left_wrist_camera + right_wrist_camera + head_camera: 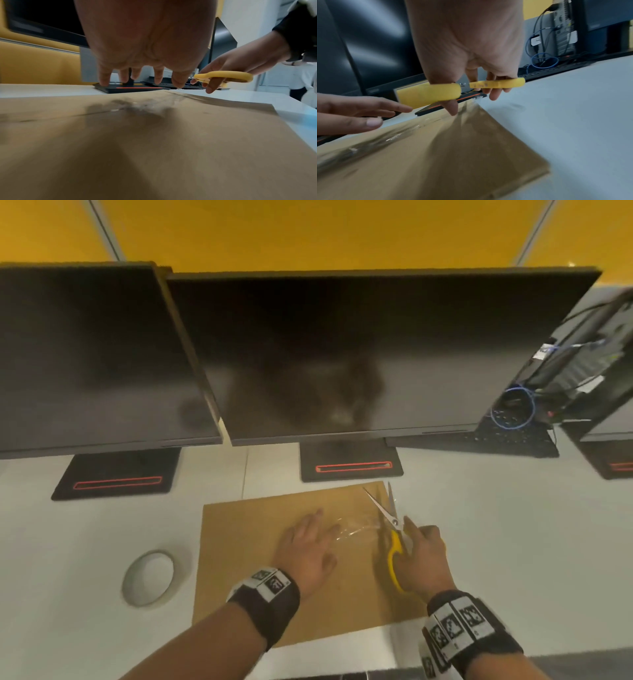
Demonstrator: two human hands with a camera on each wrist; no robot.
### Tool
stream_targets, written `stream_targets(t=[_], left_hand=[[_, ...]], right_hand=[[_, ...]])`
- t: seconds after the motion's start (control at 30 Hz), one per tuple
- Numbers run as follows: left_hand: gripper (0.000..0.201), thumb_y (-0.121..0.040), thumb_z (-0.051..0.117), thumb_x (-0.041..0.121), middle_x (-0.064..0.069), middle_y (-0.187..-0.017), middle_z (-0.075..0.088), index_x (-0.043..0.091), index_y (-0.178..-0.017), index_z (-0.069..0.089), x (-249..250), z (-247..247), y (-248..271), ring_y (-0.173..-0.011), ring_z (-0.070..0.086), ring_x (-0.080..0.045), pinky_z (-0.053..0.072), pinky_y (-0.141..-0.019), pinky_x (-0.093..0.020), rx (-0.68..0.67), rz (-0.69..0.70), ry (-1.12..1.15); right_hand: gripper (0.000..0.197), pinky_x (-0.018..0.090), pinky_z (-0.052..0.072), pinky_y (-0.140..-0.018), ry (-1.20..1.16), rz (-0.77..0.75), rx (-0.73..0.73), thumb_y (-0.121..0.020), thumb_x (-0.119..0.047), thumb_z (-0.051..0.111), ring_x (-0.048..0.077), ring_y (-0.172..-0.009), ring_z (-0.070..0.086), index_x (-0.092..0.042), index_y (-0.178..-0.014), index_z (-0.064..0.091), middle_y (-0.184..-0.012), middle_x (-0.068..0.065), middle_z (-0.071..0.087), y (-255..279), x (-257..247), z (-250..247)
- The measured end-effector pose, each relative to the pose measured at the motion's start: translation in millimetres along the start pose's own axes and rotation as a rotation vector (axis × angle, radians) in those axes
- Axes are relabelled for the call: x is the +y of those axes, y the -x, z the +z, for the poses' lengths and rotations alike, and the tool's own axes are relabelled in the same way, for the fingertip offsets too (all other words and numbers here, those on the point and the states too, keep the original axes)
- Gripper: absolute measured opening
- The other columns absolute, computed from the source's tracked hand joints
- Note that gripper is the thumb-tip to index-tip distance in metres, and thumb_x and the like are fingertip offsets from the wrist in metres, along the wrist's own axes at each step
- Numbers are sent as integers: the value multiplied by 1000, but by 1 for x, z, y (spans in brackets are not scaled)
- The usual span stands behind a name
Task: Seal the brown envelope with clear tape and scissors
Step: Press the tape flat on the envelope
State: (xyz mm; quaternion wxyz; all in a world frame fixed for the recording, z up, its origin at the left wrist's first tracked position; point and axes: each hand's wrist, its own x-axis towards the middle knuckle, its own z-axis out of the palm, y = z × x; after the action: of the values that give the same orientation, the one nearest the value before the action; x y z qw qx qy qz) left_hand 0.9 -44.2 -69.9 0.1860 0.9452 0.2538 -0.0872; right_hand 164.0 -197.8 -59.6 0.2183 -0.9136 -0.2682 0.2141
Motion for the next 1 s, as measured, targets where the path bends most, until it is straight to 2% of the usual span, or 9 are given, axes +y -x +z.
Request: stream_targets(t=[0.1, 0.2, 0.33, 0.4, 0.53, 0.6, 0.7, 0.87, 1.0], left_hand=[[60, -95, 36, 51, 0, -160, -15, 44, -147, 8, 20, 6, -20, -147, -9, -26, 8, -116, -49, -103, -25, -14], [66, -91, 35, 61, 0, -159, -18, 47, -146, 2, 30, 10, -29, -146, -11, -31, 8, -115, -53, -162, -71, -6], [73, -88, 36, 66, -2, -157, -22, 46, -147, -2, 35, 16, -30, -145, -17, -32, 1, -115, -55, -193, -103, -30], [74, -88, 38, 64, -3, -157, -22, 45, -148, -1, 36, 16, -29, -144, -19, -33, 0, -114, -56, -179, -106, -32], [74, -87, 39, 66, -3, -158, -21, 45, -148, 1, 34, 17, -30, -144, -19, -32, 1, -114, -56, -171, -89, -45], [74, -87, 38, 66, -3, -158, -21, 45, -148, 1, 33, 17, -30, -144, -19, -32, 1, -114, -55, -176, -87, -51], [74, -87, 38, 67, -3, -158, -21, 45, -148, 1, 33, 19, -31, -144, -19, -32, 1, -114, -56, -170, -84, -56], [74, -88, 38, 66, -3, -158, -22, 45, -148, 1, 34, 19, -30, -144, -19, -31, 0, -114, -56, -164, -83, -59], [74, -88, 37, 67, -3, -158, -21, 45, -148, 1, 33, 19, -29, -144, -19, -31, -1, -114, -56, -159, -82, -55]], right_hand=[[73, 35, 39, -101, -23, 71, -12, -77, -20, 64, 30, -114, 45, -19, -143, 34, -122, 11, 39, 3, 11, -6], [65, 35, 42, -98, -21, 91, -4, -83, -11, 55, 32, -109, 50, -16, -144, 34, -124, 13, 39, 3, 21, -13], [58, 33, 47, -77, 12, 91, 4, -89, 1, 40, 32, -91, 59, -16, -143, 32, -125, 13, 42, 1, 35, -24], [52, 36, 49, -75, 80, 70, -10, -90, 1, 39, 32, -86, 61, -17, -138, 37, -123, 11, 43, 4, 40, -28], [34, 31, 51, -65, 166, 66, -42, -90, -4, 41, 25, -65, 54, -16, -120, 47, -105, 4, 38, 9, 46, -30], [28, 30, 52, -67, 185, 70, -66, -90, -7, 41, 24, -66, 55, -15, -116, 49, -101, 2, 37, 10, 47, -30], [26, 35, 54, -69, 191, 74, -61, -88, -7, 42, 26, -70, 59, -13, -111, 55, -102, 3, 42, 13, 47, -29], [34, 38, 55, -67, 266, 43, -61, -88, -8, 42, 26, -70, 60, -17, -118, 55, -98, 2, 44, 19, 44, -29], [33, 35, 54, -72, 364, 42, -78, -93, -10, 37, 25, -90, 60, -13, -123, 50, -108, 5, 52, 19, 36, -32]])
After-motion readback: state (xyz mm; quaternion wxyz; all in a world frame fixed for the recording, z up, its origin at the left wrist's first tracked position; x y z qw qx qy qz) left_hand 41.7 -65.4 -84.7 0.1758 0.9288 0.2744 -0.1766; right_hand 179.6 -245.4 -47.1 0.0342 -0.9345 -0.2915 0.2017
